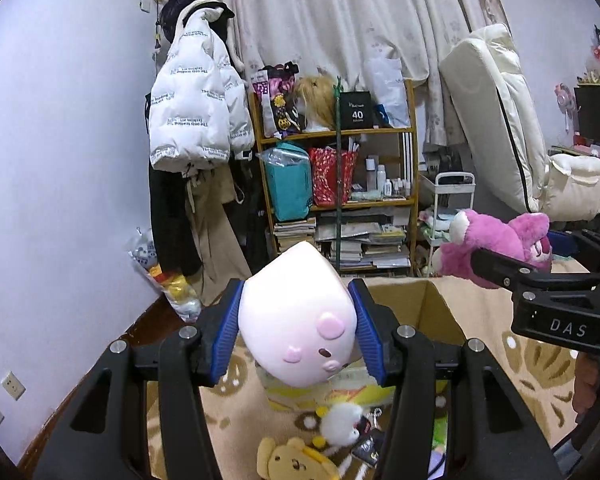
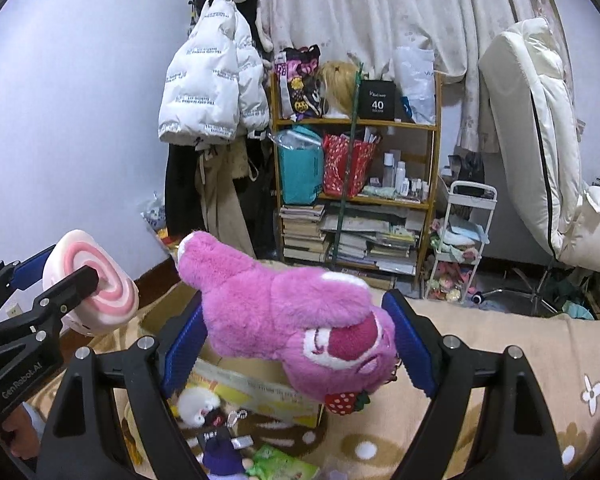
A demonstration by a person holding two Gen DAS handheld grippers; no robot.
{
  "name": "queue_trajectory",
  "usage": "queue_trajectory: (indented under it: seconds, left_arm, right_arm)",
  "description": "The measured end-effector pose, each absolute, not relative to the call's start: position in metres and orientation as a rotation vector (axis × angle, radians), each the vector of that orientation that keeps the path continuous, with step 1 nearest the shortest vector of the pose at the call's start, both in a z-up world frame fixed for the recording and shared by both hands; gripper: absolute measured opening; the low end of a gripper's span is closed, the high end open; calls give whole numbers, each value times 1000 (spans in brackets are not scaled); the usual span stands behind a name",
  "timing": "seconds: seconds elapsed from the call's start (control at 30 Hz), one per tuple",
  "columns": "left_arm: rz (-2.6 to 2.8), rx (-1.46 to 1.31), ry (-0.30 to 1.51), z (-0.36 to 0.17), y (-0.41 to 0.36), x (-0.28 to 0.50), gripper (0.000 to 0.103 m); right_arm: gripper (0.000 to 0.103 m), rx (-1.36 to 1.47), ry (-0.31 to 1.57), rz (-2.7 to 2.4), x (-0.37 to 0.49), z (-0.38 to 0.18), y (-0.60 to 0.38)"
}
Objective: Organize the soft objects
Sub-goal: 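Lift both plushes and carry them over the open cardboard box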
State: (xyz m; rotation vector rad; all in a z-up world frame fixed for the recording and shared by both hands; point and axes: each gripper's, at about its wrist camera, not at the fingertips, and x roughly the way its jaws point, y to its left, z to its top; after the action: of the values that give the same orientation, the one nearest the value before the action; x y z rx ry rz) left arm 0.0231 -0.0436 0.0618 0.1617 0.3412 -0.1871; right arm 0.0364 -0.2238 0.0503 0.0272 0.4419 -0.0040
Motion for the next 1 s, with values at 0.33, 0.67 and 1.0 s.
queue_trajectory:
  seconds: [0.33,0.67,1.0]
  left_arm:
    - [-223,197,349,53,-53,64,53]
    - [-268,184,451,16,-61,93,53]
    - [-286,155,560,-19,-65,120,58]
  right_arm:
    - [90,21,388,45,69,42,-223]
    - [90,77,557,64,110,-10,-230]
    - [90,126,600,87,124,-29,-241]
